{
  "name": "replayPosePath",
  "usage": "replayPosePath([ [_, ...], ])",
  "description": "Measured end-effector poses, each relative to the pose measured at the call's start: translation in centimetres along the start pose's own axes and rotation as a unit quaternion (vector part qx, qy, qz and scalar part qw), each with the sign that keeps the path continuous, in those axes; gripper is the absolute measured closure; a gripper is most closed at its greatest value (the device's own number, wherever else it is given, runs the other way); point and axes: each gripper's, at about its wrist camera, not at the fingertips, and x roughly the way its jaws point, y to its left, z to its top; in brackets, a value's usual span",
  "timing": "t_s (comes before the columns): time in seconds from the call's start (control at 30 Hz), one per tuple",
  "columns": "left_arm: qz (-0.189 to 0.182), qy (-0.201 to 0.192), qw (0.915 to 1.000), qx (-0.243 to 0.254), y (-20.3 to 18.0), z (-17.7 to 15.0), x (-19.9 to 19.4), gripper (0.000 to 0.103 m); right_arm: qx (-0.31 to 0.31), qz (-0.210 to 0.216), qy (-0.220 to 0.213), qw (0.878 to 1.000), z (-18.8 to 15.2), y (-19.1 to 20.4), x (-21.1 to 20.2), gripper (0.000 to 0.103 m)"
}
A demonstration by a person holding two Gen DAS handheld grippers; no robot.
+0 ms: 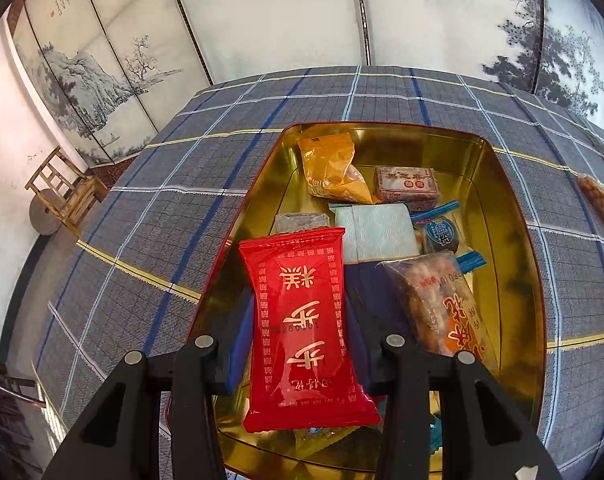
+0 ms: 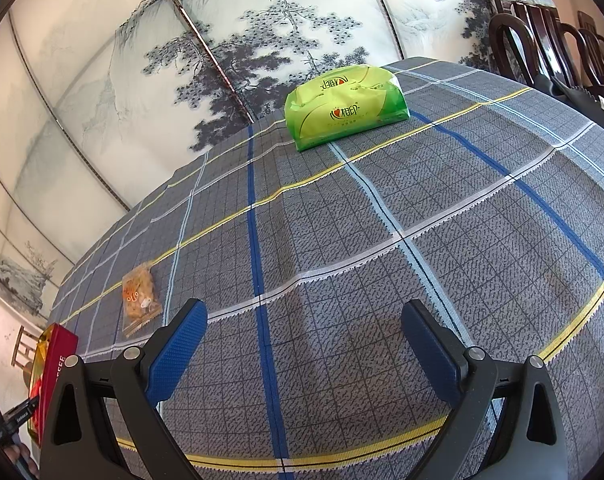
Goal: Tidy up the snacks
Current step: 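Lower the red packet into the tin and open the left gripper, then grasp the second clear cookie packet with the right gripper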
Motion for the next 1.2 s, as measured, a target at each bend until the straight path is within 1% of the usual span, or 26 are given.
replayPosePath([
  [0.43,0.003,-0.004,1.0000,0.002,-0.5,0.1,0.2,0.064,-0.001,-0.002,0.000,1.000,0.0,0.1,0.0,0.005],
  [0.57,-0.014,-0.006,0.9999,0.004,-1.3,0.6,0.3,0.064,0.000,-0.003,0.000,1.000,0.0,0.2,0.0,0.005],
  [0.7,-0.026,-0.009,0.9993,0.026,-2.9,1.2,0.6,0.064,-0.001,-0.004,0.000,1.000,0.1,0.2,0.1,0.005],
  [0.8,-0.033,-0.005,0.9992,0.022,-3.0,1.7,0.9,0.063,-0.001,-0.004,0.000,1.000,0.1,0.2,0.1,0.005],
  [0.87,-0.035,0.000,0.9993,0.017,-2.5,1.8,1.2,0.056,-0.001,-0.005,0.000,1.000,0.1,0.3,0.1,0.005],
  [0.9,-0.039,-0.004,0.9992,0.013,-2.3,1.7,1.2,0.056,-0.002,-0.007,0.001,1.000,0.1,0.3,0.1,0.005],
  [0.93,-0.046,-0.004,0.9989,0.011,-2.2,1.6,1.1,0.052,-0.005,-0.009,0.002,1.000,0.0,0.3,0.2,0.005],
  [0.97,-0.057,-0.008,0.9983,0.008,-2.1,1.6,0.9,0.044,-0.008,-0.013,0.003,1.000,0.0,0.4,0.3,0.004],
  [1.0,-0.065,-0.017,0.9977,0.004,-1.9,1.4,0.5,0.039,-0.011,-0.018,0.005,1.000,0.0,0.4,0.3,0.004],
  [1.07,-0.070,-0.041,0.9967,-0.006,-1.4,1.2,-0.7,0.015,-0.021,-0.031,0.009,0.999,-0.1,0.6,0.5,0.004],
  [1.13,-0.102,-0.073,0.9920,-0.015,-0.6,0.9,-2.6,0.005,-0.040,-0.063,0.020,0.997,-0.1,1.2,0.6,0.004],
  [1.17,-0.115,-0.092,0.9890,-0.016,-0.1,0.5,-3.8,0.004,-0.048,-0.074,0.024,0.996,-0.2,1.9,0.7,0.004],
  [1.2,-0.118,-0.108,0.9870,-0.015,0.3,0.1,-5.0,0.002,-0.058,-0.073,0.025,0.995,-0.2,2.5,0.6,0.004],
])
